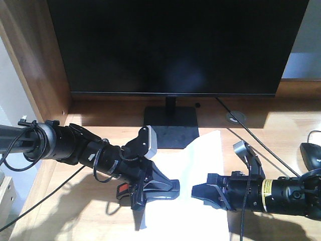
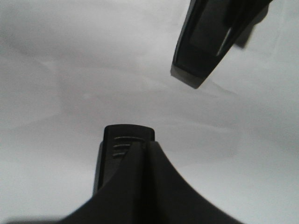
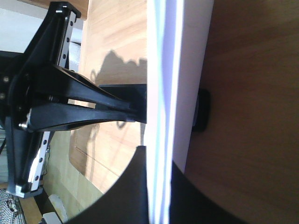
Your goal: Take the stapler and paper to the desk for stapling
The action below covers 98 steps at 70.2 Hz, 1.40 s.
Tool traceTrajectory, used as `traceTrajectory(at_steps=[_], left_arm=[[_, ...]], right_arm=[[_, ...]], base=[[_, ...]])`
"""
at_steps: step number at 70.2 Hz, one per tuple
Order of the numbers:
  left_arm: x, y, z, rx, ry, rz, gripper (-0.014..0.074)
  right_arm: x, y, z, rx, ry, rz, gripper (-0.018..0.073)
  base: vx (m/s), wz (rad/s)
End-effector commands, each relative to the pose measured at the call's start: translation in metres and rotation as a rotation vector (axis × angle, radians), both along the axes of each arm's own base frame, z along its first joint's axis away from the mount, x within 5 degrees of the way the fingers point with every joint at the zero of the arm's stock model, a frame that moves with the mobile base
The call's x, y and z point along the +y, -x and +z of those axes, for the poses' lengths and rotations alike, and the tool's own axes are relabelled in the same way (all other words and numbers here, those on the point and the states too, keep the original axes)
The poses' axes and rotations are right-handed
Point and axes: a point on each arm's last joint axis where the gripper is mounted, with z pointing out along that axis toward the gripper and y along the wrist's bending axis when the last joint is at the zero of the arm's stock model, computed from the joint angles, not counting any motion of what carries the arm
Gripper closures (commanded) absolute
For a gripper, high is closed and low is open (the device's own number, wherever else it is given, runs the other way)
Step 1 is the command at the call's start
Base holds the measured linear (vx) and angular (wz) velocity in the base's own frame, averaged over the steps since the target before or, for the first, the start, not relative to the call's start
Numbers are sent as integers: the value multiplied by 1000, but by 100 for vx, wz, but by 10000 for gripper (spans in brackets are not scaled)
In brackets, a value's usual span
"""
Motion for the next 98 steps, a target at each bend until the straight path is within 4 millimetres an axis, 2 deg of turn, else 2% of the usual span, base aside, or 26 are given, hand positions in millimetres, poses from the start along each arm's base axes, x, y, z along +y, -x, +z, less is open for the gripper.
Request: traceTrajectory(at_steps=[1,10,29,43,58,75,82,98], left_arm=[[1,-1,8,-52,-35,-18,603],[0,0,22,-81,-13,-25,603],[4,8,83,-213,48,-5,603],[8,14,113,-295,74,8,603],[9,16,121,-317,80,16,603],[9,16,122,-296,83,31,603],[9,16,122,-277,84,43,603],[9,16,122,-255,86,57,603]], right_arm=[[3,-4,14,-66,-56,15,562],[3,-4,14,-66,-56,13,562],[3,-4,14,-66,-59,13,562],[4,-4,15,-67,-61,12,547],[4,-6,16,-73,-73,9,426],[5,-8,21,-147,-103,13,119],[4,-10,21,-188,-79,13,27],[1,-15,18,-251,20,18,13]], base=[[0,0],[0,0],[0,0],[0,0],[0,0],[0,0],[0,0],[0,0]])
